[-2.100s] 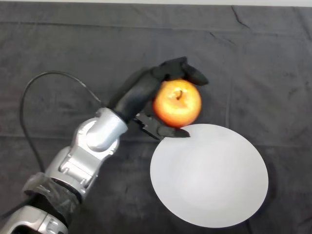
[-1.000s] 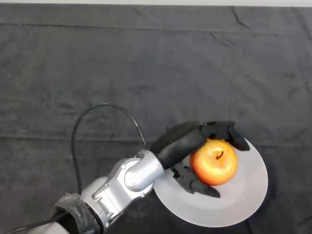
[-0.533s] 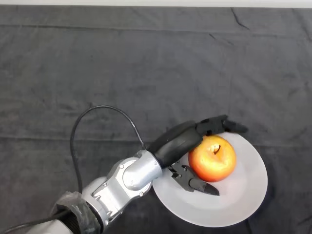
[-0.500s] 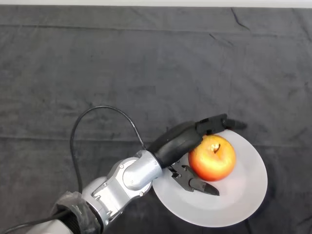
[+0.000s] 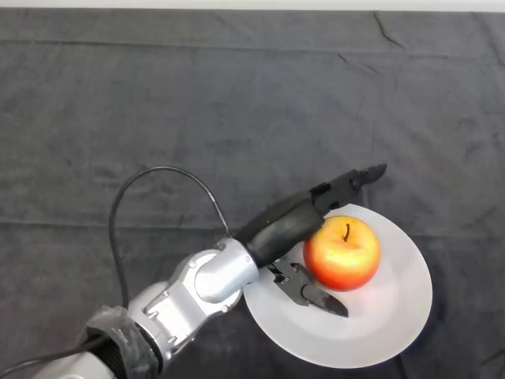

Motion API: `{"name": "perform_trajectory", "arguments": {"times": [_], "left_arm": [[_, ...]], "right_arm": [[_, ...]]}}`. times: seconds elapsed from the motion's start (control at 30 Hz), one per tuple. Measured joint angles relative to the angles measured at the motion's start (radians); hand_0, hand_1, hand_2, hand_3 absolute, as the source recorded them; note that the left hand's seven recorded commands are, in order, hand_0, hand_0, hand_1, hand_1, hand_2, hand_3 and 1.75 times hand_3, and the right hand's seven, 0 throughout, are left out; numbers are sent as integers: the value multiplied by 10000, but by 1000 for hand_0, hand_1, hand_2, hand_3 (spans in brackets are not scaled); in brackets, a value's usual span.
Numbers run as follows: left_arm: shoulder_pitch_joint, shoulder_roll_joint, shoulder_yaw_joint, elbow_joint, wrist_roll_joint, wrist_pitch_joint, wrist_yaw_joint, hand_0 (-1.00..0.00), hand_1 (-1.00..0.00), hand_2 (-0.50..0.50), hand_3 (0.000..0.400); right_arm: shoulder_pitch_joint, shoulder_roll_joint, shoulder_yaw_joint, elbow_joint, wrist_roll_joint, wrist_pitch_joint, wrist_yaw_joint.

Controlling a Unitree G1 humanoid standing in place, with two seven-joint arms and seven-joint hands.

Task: Move the apple to the plate

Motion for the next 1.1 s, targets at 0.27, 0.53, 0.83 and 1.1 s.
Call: {"name": "perform_trajectory", "arguments": {"times": [0.27,0.53,0.83,1.1], "left_arm": [[220,256,881,-276,-220,-221,-231,0,0,0,0],[227,562,1956,-263,-421,-807,-405,0,0,0,0],[227,940,2995,935,-462,-1412,-618,0,0,0,0],[226,1336,3891,2000,-462,-1935,-698,0,0,0,0]], "right_arm": [[0,0,0,0,0,1,0],[0,0,-1,0,0,1,0],[0,1,0,0,0,0,0],[0,1,0,-1,0,2,0]]}}
